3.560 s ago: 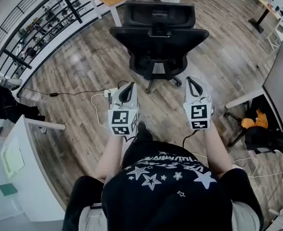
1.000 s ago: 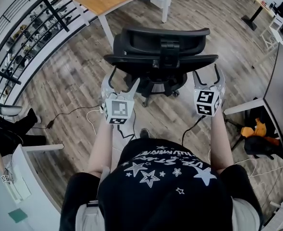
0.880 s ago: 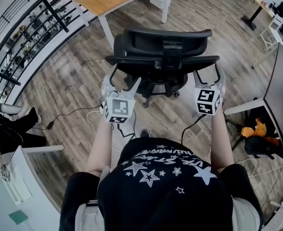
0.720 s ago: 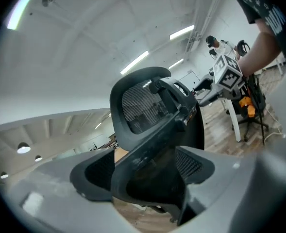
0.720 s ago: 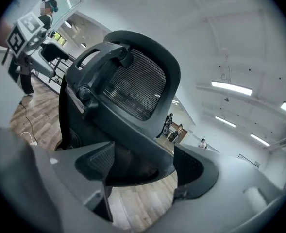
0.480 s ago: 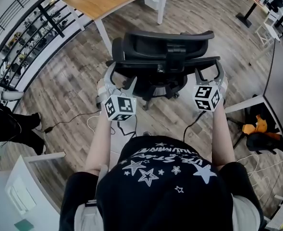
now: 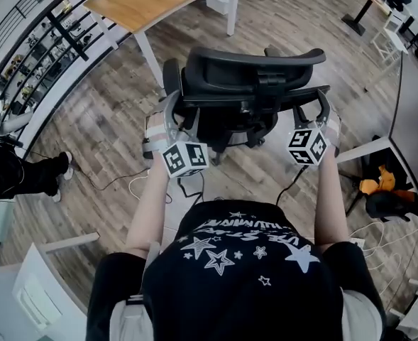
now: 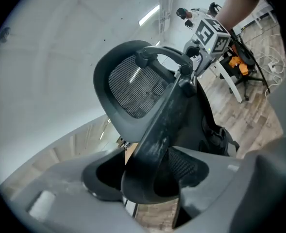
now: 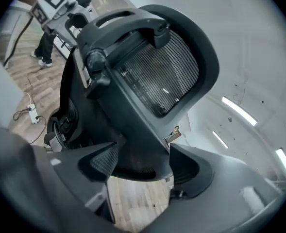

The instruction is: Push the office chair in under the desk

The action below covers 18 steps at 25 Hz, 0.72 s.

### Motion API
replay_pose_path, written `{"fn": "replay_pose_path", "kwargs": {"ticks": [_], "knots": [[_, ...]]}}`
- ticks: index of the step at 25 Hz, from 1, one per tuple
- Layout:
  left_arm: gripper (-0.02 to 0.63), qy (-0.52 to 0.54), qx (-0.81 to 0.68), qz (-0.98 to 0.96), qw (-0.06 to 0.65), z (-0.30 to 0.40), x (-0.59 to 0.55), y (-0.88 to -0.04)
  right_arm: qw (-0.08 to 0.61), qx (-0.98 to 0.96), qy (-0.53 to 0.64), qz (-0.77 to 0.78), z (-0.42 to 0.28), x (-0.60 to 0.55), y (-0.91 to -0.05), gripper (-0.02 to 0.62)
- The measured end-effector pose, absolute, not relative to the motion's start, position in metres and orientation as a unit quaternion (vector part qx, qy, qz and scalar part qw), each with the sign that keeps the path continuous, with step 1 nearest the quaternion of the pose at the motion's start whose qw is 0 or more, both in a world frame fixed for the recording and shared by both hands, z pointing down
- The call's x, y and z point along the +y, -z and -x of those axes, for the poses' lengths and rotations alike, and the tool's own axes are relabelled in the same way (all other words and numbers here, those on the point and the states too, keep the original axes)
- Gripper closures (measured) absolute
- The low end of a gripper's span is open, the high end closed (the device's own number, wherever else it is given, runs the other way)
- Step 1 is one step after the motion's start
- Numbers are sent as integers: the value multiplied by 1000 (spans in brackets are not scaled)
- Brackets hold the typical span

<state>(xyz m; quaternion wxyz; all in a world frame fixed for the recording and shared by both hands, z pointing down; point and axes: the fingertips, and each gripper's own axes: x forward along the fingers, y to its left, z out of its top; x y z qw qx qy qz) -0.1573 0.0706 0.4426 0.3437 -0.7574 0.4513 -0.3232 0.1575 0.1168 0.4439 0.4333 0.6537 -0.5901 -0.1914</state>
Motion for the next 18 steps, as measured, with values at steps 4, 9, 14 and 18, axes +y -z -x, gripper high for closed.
{"fn": "replay_pose_path", "kwargs": {"ticks": [4,9,14,18], "knots": [[324,311,447,766,342,154,71,-441,421,-573,186,-678,-161,114,-442,283],[324,313,445,765,345,154,65,-443,428,-580,173,-671,-163,111,-441,314],[324,313,441,768,344,150,54,-444,441,-576,163,-668,-167,99,-442,319],[324,311,438,771,342,142,39,-445,447,-577,152,-667,-175,84,-442,319]]}}
